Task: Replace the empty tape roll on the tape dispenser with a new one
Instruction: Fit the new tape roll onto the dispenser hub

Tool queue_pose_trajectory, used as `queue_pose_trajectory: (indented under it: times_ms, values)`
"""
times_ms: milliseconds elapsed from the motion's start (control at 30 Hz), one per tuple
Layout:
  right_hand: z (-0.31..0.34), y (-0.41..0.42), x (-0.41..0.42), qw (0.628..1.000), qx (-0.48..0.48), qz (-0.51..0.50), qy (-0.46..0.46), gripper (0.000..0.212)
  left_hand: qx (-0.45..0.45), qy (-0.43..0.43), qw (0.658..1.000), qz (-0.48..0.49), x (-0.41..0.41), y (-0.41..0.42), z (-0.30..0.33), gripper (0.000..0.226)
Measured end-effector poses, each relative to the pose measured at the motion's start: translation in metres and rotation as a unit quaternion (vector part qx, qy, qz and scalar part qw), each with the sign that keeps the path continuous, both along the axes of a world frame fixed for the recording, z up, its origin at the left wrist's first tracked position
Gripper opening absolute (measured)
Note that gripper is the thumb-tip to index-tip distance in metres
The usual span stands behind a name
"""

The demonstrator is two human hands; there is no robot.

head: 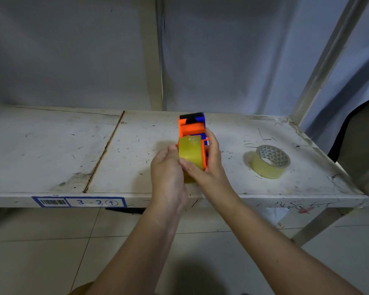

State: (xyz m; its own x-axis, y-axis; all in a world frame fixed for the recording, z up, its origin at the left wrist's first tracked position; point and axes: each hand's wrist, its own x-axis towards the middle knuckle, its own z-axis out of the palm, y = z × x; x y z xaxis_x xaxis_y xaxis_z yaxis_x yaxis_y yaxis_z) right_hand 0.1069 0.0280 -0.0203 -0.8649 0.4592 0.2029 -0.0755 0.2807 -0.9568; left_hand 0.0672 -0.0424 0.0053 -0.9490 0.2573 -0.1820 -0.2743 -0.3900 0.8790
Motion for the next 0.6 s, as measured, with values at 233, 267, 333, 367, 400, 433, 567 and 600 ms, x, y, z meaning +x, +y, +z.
queue_pose_trajectory:
  times_ms: [233,267,333,367,400,433,567,600]
  values:
    - [-0.004,0.008,0.001,1.000,-0.028,0.009,0.005,0.094,0.010,0.033,0.994,-0.104,-0.001,-0.005,0.000,0.067]
    - [-0.005,0.008,0.002,1.000,-0.017,0.007,0.003,0.093,-0.001,0.043,0.993,-0.107,0.000,-0.005,-0.001,0.064]
    - [-0.005,0.008,0.004,1.000,0.005,0.010,-0.012,0.093,-0.028,0.064,0.994,-0.090,0.004,-0.004,-0.001,0.050]
    - [-0.004,0.009,0.006,1.000,0.017,0.016,-0.020,0.092,-0.040,0.071,0.994,-0.074,0.006,-0.004,-0.002,0.041]
    - [-0.003,0.010,0.008,0.999,0.028,0.022,-0.027,0.089,-0.051,0.076,0.994,-0.061,0.007,-0.004,-0.003,0.034]
    - [-0.001,0.010,0.011,0.998,0.041,0.026,-0.035,0.085,-0.057,0.080,0.994,-0.051,0.008,-0.005,-0.003,0.031]
    - [0.009,0.014,0.023,0.989,0.136,0.008,-0.060,0.072,-0.074,0.081,0.994,-0.019,0.010,-0.013,-0.001,0.042]
    - [0.012,0.014,0.026,0.984,0.164,-0.005,-0.063,0.068,-0.081,0.089,0.993,-0.011,0.012,-0.015,0.000,0.043]
